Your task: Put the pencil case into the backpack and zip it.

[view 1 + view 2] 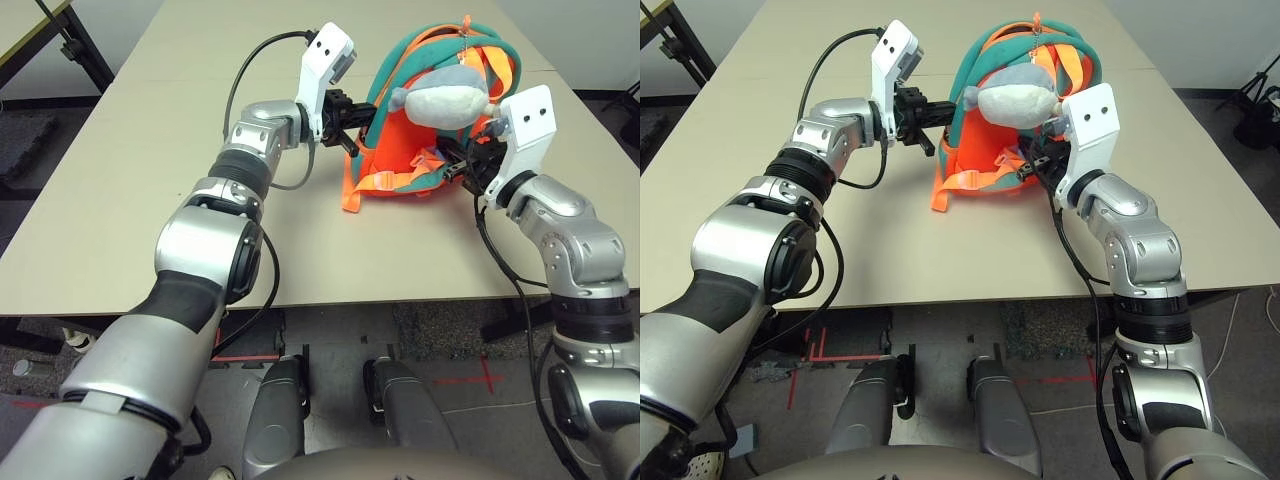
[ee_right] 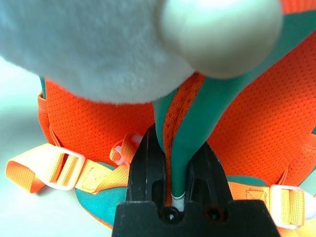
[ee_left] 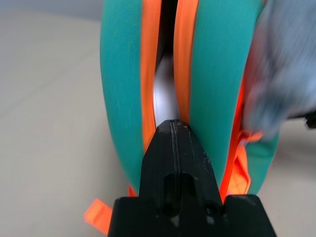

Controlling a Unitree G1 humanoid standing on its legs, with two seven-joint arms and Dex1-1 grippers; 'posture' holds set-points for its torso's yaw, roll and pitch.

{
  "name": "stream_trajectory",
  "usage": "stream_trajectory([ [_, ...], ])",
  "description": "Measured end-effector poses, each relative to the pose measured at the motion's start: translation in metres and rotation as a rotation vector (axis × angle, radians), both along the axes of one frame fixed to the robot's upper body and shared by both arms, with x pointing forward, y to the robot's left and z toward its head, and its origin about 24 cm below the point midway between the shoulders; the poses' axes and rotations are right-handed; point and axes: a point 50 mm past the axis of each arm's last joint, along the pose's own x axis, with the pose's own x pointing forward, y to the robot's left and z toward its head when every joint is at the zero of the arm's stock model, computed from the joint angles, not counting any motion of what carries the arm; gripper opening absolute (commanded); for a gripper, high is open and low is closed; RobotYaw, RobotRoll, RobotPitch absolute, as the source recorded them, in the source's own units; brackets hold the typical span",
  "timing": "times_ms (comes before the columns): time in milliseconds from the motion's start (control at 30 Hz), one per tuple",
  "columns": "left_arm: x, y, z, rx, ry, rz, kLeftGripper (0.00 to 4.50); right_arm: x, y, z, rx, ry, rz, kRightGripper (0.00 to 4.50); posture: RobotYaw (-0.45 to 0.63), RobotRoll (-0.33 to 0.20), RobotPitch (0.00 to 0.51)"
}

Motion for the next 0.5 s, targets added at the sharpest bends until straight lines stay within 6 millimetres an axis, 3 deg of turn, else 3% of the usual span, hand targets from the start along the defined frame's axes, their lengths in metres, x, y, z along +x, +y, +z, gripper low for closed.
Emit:
stream_trajectory([
  [67,-0.001,0.005,0.015,-0.025,-0.04,-0.024,0.64,0.0,0.0,0.0,0.0,0.0,0.002,0.19,-0.24,0.0,0.129],
  [267,-0.014,0.036,0.083,-0.131,-0.249,-0.101,2.92,0.0,0.001,-0.001,0.002,0.002,0.005,0.19,-0.22,0.0,0.129],
  [400,-0.024,0.038,0.101,-0.137,-0.33,-0.165,4.48,0.001,0.001,-0.002,0.008,0.006,0.004,0.19,-0.22,0.0,0.125],
  [500,-0.032,0.028,0.101,-0.109,-0.36,-0.253,4.5,0.002,0.0,-0.003,0.01,0.005,0.005,0.19,-0.22,0.0,0.124],
])
